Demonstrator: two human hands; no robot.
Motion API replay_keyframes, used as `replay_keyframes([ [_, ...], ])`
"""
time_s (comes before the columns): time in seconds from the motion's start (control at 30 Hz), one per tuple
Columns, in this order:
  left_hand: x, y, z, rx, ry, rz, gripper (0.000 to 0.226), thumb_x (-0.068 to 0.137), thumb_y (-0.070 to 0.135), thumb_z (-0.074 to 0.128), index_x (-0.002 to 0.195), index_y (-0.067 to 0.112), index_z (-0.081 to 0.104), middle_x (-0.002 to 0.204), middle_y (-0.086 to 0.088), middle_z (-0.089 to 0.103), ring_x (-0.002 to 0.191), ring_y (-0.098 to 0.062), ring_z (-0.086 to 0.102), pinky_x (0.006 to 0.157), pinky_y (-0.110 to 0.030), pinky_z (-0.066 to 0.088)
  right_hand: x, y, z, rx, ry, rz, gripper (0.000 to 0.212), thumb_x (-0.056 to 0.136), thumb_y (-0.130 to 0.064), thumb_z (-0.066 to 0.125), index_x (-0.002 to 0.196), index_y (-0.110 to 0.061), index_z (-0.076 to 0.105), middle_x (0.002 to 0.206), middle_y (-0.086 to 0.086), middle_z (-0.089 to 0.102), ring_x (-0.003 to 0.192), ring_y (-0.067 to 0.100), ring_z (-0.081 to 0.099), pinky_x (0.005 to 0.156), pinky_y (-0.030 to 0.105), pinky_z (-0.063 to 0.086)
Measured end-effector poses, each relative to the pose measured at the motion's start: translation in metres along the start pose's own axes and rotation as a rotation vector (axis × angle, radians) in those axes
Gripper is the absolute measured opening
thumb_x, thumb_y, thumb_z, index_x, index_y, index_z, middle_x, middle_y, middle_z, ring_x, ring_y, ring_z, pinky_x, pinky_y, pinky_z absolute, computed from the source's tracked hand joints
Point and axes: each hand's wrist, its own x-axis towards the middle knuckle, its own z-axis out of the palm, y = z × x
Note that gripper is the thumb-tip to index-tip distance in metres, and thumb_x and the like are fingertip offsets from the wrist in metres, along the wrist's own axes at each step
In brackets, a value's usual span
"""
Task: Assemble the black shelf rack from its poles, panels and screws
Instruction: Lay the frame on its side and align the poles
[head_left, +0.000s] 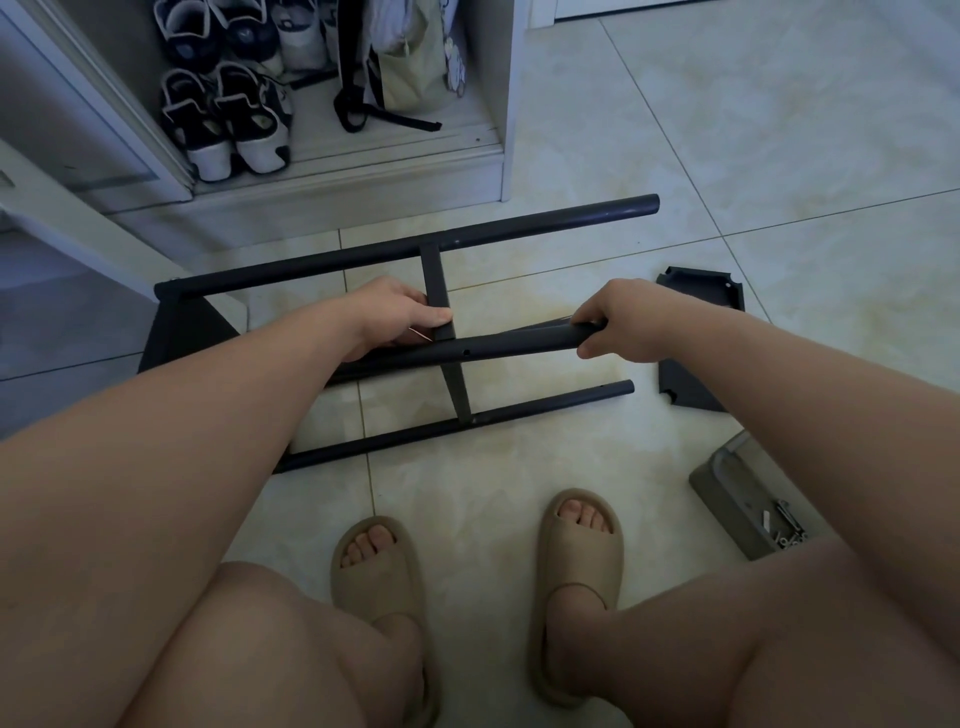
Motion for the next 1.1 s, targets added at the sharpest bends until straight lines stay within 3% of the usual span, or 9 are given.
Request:
replay_keyframes([
  [0.1,-0.003,-0.005,0.006,0.007,-0.02,-0.036,0.02,0.091,0.026,0.072,0.105,0.011,0.073,0.109,-0.009,0.075,0.111,-0.031,0.068,0.106,-0.041,0.048,0.0,0.0,0.008,-0.011,-0.033,0.01,0.012,0.095,-0.025,0.068,0.107,-0.026,0.07,0.093,0.002,0.066,0.077,0.017,0.056,0.07,0.031,0.044],
  [0.23,-0.007,-0.014,0.022,0.027,-0.049,-0.069,0.017,0.092,0.026,0.071,0.103,0.013,0.072,0.108,-0.009,0.075,0.109,-0.028,0.069,0.106,-0.042,0.048,0.002,0.001,0.023,-0.023,-0.089,0.047,0.034,0.093,-0.026,0.072,0.127,-0.02,0.069,0.11,0.007,0.069,0.095,0.025,0.062,0.085,0.036,0.052],
  [0.37,-0.006,-0.015,0.024,0.031,-0.042,-0.067,0.019,0.093,0.028,0.07,0.105,0.013,0.072,0.109,-0.009,0.075,0.108,-0.026,0.069,0.103,-0.039,0.049,0.007,-0.001,0.027,-0.046,-0.051,0.029,0.029,0.094,-0.025,0.071,0.123,-0.019,0.071,0.106,0.01,0.069,0.095,0.028,0.064,0.088,0.043,0.057],
  [0.53,0.0,-0.012,0.022,0.085,0.014,-0.02,0.018,0.093,0.031,0.071,0.101,0.015,0.072,0.103,-0.006,0.075,0.099,-0.022,0.07,0.089,-0.032,0.054,0.013,-0.004,0.03,-0.076,0.01,0.011,0.013,0.097,-0.024,0.067,0.109,-0.02,0.069,0.085,0.001,0.056,0.08,0.023,0.057,0.071,0.034,0.046],
  [0.63,0.005,-0.01,0.016,0.129,0.071,-0.017,0.028,0.093,0.036,0.07,0.106,0.012,0.073,0.103,-0.005,0.074,0.1,-0.024,0.07,0.099,-0.041,0.052,0.018,-0.007,0.034,-0.069,0.077,0.008,0.007,0.099,-0.024,0.062,0.103,-0.021,0.067,0.086,0.002,0.057,0.084,0.028,0.059,0.08,0.041,0.049],
  [0.77,0.01,-0.009,0.007,0.129,0.126,-0.035,0.034,0.092,0.038,0.07,0.109,0.009,0.073,0.106,-0.009,0.074,0.103,-0.028,0.069,0.102,-0.044,0.051,0.026,-0.013,0.039,-0.094,0.145,0.009,0.008,0.103,-0.024,0.056,0.101,-0.023,0.064,0.085,0.001,0.057,0.089,0.029,0.059,0.099,0.05,0.039],
  [0.9,0.015,-0.01,0.003,0.136,0.151,-0.021,0.028,0.091,0.038,0.071,0.101,0.012,0.074,0.1,-0.005,0.075,0.101,-0.027,0.069,0.096,-0.036,0.051,0.034,-0.014,0.037,-0.084,0.169,0.02,0.009,0.103,-0.023,0.056,0.099,-0.024,0.063,0.086,0.002,0.059,0.088,0.028,0.055,0.104,0.053,0.036],
  [1.1,0.021,-0.007,0.003,0.121,0.13,-0.007,0.032,0.09,0.039,0.072,0.104,0.01,0.075,0.101,-0.006,0.075,0.099,-0.026,0.069,0.098,-0.039,0.052,0.037,-0.013,0.036,-0.067,0.175,0.003,0.01,0.103,-0.021,0.054,0.102,-0.021,0.064,0.085,0.0,0.057,0.088,0.026,0.052,0.108,0.056,0.031],
])
